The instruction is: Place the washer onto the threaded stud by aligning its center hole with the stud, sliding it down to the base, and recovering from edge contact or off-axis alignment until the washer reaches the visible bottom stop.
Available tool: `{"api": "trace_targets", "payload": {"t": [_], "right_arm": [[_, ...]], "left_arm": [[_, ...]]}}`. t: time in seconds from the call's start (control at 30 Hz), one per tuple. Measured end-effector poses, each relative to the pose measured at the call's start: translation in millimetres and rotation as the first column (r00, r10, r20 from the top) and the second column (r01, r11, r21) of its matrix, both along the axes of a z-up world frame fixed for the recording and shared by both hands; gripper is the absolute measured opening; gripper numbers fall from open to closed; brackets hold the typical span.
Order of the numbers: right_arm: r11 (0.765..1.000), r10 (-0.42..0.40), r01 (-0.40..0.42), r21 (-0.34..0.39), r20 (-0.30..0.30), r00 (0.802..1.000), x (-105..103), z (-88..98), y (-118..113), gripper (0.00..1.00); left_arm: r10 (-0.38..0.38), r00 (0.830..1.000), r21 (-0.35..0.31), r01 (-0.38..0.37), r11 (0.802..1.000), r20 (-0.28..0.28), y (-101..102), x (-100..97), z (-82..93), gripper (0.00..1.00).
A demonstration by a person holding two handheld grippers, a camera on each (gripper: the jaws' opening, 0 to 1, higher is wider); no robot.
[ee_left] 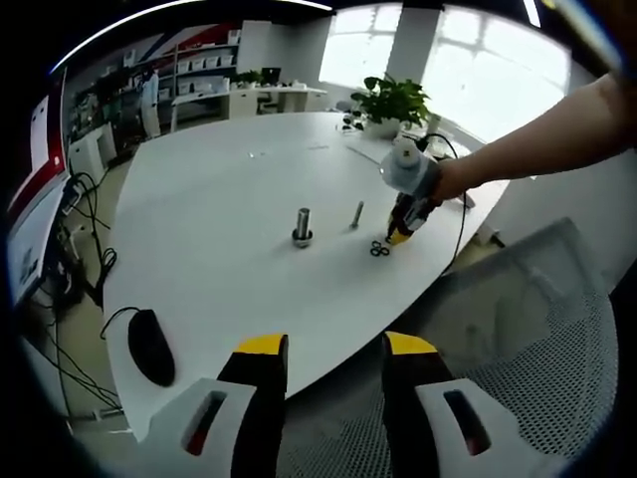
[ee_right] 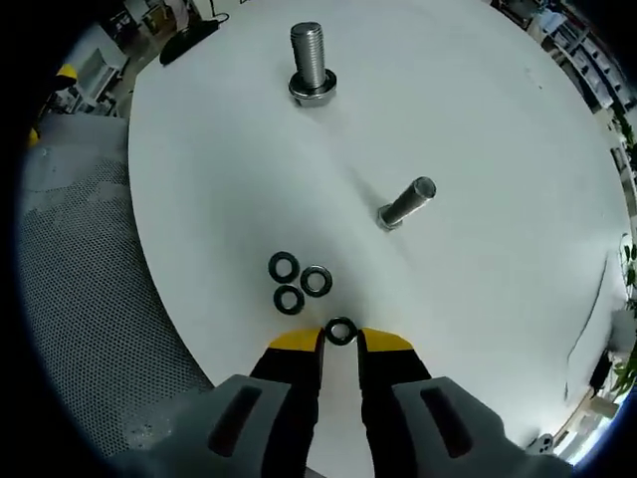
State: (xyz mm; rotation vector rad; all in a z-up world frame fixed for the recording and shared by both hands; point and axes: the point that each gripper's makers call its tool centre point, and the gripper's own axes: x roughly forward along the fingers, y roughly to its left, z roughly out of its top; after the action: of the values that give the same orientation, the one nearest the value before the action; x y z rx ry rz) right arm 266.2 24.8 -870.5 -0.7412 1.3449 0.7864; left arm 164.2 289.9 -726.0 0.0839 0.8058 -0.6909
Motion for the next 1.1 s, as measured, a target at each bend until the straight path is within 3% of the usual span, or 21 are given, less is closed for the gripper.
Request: {"api": "trace_targets", "payload": {"t": [0.27,0.5,0.67,0.8,1.1], "right_arm": [[0.999,0.034,-0.034,-0.008,0.005,0.999,0.2,0.4,-0.4,0.15],[1.0,0.021,-0.02,-0.009,0.004,1.0,0.2,0.8,-0.5,0.15],[0.999,-0.034,0.034,0.001,0.014,0.999,0.5,0.9,-0.2,0.15],[0.994,-0.102,0.098,0.051,0.064,0.993,1.0,1.5,-0.4,0.15],[0.978,-0.165,0.139,0.154,0.169,0.972,0.9,2.8,-2.3,0.14]], "left_arm": [[-0.002,1.0,-0.002,0.002,1.0,0.0,-0.4,-0.4,0.6,0.35],[-0.001,1.0,-0.001,0.001,1.0,-0.002,-0.2,-0.7,0.1,0.35],[0.001,1.0,0.0,-0.001,1.0,-0.004,0.1,-0.8,-0.5,0.35],[0.0,1.0,0.0,0.0,1.0,-0.005,0.1,-0.8,-0.7,0.35],[0.001,1.0,0.003,-0.001,1.0,0.0,1.0,-0.5,-0.6,0.35]]}}
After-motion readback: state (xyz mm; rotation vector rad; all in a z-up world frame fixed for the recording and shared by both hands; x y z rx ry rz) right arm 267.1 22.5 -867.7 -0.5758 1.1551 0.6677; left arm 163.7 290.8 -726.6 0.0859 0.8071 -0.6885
